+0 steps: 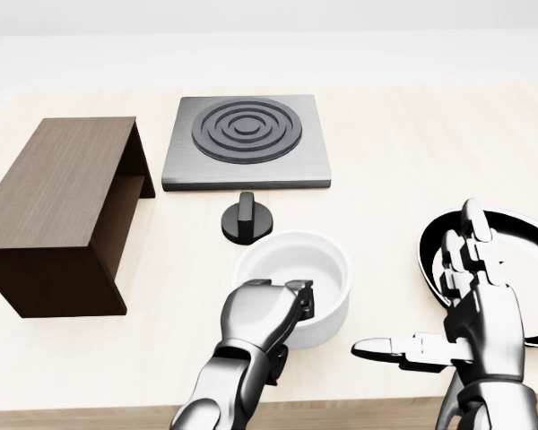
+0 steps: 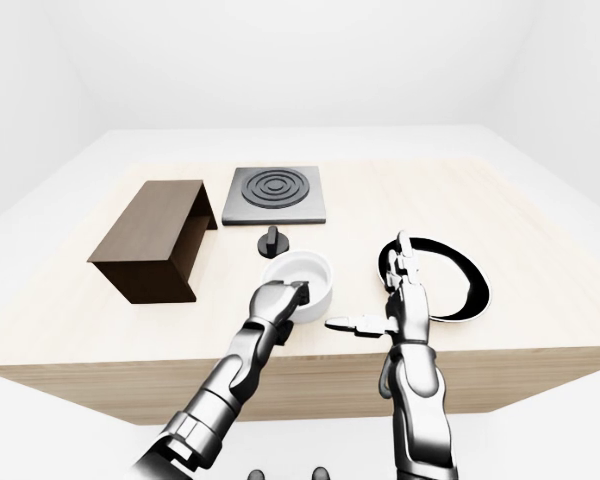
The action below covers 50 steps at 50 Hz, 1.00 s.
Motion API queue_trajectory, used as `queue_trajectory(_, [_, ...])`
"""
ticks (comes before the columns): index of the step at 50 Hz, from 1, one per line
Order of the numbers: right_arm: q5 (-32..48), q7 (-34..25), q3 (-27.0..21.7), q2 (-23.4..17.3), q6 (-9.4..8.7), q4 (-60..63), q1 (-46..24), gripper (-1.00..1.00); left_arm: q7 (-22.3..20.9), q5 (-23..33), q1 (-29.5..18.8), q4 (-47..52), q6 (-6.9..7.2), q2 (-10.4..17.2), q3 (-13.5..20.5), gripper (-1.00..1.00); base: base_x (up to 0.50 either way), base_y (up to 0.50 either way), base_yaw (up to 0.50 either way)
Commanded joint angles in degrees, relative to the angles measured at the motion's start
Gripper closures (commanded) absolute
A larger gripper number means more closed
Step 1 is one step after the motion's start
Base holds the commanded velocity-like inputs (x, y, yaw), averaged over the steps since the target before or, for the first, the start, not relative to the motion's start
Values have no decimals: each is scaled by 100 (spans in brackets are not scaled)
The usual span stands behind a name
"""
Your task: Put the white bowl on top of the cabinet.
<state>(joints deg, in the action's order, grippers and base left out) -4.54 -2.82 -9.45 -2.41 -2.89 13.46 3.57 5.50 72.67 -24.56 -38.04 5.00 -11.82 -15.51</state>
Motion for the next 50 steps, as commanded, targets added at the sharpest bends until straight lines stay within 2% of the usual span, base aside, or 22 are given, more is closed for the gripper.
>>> queue_trajectory(1, [-43,-5,-33,-12,-35,17,-19,-100,210,31,-51,-43,0,-10,44,100,0,0,0])
queue_trajectory(9, [-16,16,2,6,1,-25,-28,-100,228,1,-80,-73,0,16,72,100,0,0,0])
queue_trajectory(15, [-27,-9,0,2,-10,30,13,-100,77,10,-71,176,0,90,100,100,0,0,0])
queue_trajectory(21, [5,-28,36,26,11,84,78,-100,-289,123,-12,714,0,200,127,100,0,0,0])
queue_trajectory(24, [9,-37,40,28,10,84,77,-100,-630,258,39,1167,0,278,138,100,0,0,0])
queue_trajectory(41, [79,-31,106,52,81,-3,86,-100,-1276,628,101,1964,0,397,253,100,0,0,0])
queue_trajectory(50, [127,-37,176,68,115,-15,127,-100,-1822,961,41,2530,0,432,328,100,0,0,0])
